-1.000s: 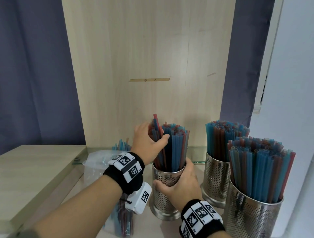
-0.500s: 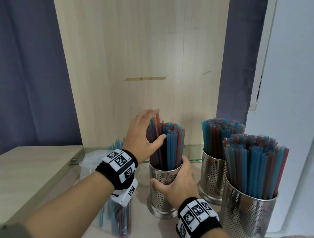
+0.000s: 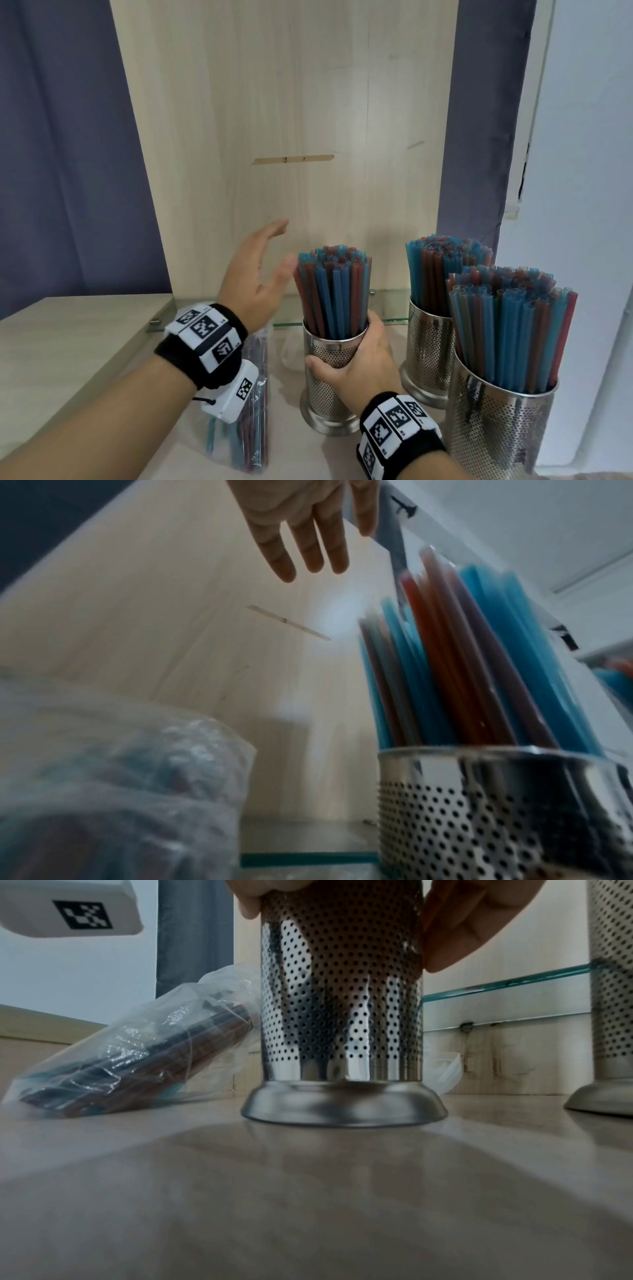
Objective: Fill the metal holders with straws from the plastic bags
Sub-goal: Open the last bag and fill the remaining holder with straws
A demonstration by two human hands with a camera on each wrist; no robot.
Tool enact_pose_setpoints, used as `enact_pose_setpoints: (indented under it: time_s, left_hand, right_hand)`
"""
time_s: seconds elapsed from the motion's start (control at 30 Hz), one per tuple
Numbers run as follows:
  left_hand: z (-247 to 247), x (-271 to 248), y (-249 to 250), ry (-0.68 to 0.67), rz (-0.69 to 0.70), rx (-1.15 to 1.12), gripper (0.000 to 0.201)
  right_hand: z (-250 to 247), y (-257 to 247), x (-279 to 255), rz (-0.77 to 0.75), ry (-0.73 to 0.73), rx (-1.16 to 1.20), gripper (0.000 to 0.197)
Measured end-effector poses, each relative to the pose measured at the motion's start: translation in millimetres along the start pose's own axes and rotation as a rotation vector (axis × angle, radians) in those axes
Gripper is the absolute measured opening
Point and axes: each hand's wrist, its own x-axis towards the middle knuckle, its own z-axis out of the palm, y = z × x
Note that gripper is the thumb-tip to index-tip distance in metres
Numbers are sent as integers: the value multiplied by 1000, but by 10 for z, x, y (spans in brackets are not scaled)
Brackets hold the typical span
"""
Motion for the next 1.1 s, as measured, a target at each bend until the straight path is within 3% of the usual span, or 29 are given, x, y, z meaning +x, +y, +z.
enact_pose_setpoints:
  time_s: [0.17,0.3,0.37,0.53,0.73,0.9,0.97,1.03,1.1]
  left_hand:
    - [-353,-48,-342,109,-369,125,58]
    - [-493,-238,-695,-106,-662,400,62]
    - [-476,-357,-800,-187,-703,402,62]
    - [-431,-476,-987,-159,-741,426,55]
    - [-400,-352,-902,-236,-772,559,40]
    - [-348,-355,-954,-425,-874,602,63]
    - [-288,-379,-978,-460,-925,609,58]
    - [-250,-390,-981,-436,-953,602,64]
    - [-225,-404,-1004,-334,-965,602,91]
  right_hand:
    - [-9,0,9,4,-12,0,115]
    - [-3,5,7,9,-11,9,116]
    - [11,15,10,5,-6,15,116]
    - [11,6,10,1,-9,26,113]
    - [24,13,15,2,-2,25,112]
    - [13,9,15,8,-17,36,113]
    - [7,0,12,7,-24,33,112]
    - [-6,-14,8,-5,-18,45,110]
    - [-19,-29,5,-13,-13,52,108]
